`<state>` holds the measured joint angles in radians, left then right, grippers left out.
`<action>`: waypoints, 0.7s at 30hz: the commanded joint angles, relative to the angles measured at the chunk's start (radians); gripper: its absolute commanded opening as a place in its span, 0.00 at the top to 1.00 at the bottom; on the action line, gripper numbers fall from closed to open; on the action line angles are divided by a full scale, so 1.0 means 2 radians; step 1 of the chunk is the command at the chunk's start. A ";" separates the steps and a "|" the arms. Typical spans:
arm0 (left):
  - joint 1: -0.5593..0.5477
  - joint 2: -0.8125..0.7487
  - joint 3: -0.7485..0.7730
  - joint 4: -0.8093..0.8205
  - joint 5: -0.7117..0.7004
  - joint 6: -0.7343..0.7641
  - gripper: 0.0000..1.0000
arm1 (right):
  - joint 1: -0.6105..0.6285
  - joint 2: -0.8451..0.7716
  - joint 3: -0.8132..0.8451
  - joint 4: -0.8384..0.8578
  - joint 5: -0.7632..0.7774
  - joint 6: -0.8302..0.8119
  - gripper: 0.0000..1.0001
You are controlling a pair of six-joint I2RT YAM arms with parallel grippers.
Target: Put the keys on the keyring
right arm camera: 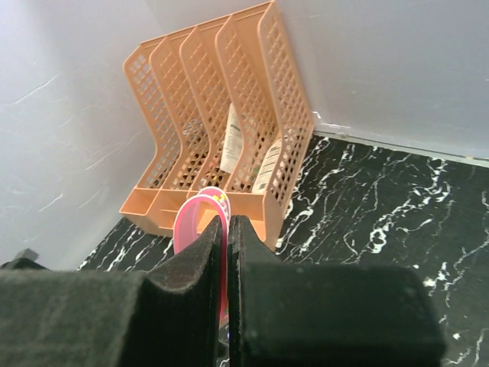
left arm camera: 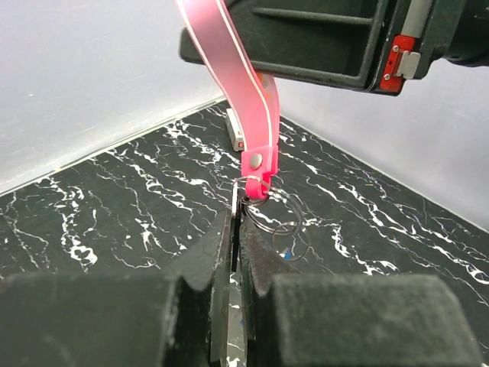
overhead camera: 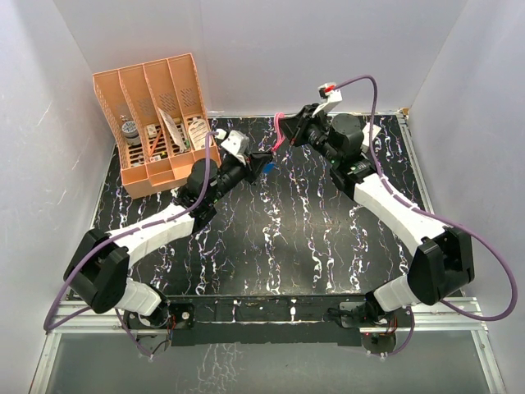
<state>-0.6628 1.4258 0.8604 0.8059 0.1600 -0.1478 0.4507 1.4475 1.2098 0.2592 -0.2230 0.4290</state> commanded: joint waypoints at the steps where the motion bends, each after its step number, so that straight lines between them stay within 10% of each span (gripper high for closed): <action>1: -0.001 -0.026 0.008 -0.031 -0.025 0.020 1.00 | -0.008 -0.037 -0.006 0.024 0.034 -0.009 1.00; 21: -0.003 -0.024 -0.013 -0.068 -0.015 0.002 1.00 | -0.013 -0.060 -0.021 0.062 0.043 -0.020 1.00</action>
<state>-0.6697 1.4086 0.8509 0.7277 0.1379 -0.1421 0.4423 1.3937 1.1618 0.2481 -0.1894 0.4156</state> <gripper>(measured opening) 0.029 0.020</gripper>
